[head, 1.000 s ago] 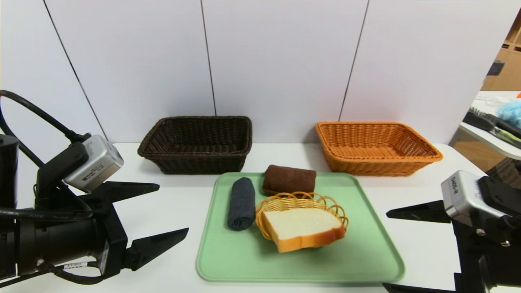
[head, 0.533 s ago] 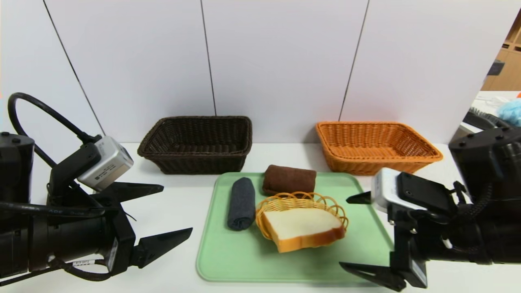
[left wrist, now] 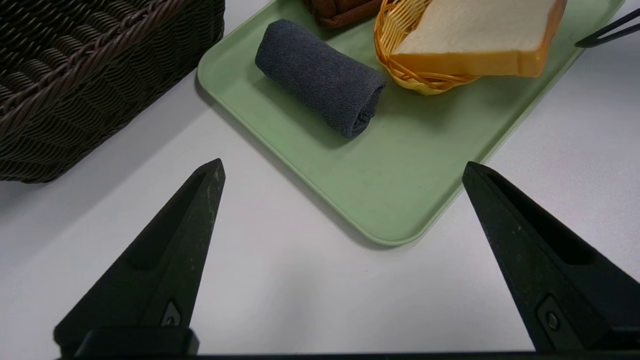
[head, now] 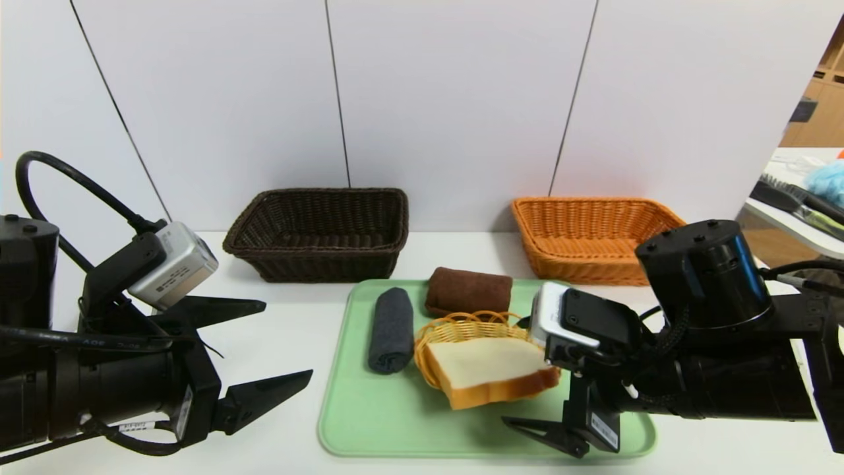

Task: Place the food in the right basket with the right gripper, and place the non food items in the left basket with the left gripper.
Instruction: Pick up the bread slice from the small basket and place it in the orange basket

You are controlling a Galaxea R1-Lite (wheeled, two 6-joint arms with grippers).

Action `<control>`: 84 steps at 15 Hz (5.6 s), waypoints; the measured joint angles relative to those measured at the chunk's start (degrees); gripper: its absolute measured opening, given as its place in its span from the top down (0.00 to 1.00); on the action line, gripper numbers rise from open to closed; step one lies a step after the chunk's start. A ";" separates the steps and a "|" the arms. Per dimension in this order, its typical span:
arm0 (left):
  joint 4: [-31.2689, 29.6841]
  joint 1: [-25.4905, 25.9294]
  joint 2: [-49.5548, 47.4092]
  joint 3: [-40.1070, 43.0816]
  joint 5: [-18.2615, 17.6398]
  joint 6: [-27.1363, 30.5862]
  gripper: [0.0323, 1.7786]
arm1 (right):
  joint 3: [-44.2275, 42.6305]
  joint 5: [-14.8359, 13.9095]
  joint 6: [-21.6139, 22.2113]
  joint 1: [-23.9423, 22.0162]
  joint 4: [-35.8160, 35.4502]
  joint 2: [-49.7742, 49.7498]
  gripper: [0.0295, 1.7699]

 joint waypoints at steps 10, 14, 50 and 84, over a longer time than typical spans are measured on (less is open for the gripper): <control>-0.02 0.00 -0.02 0.00 0.00 -0.15 0.05 | -1.83 -0.04 0.23 0.09 -0.28 4.79 0.03; -0.02 0.00 -0.02 0.09 0.00 -0.12 0.05 | -1.74 0.00 0.26 0.09 -0.26 4.99 0.35; 0.02 -0.24 -0.13 0.20 0.01 0.02 0.05 | -2.24 -1.94 0.09 1.30 0.20 2.62 0.70; -0.02 -0.27 -0.49 0.61 0.04 0.13 0.05 | -6.03 -2.27 4.64 -0.66 0.35 -0.35 0.93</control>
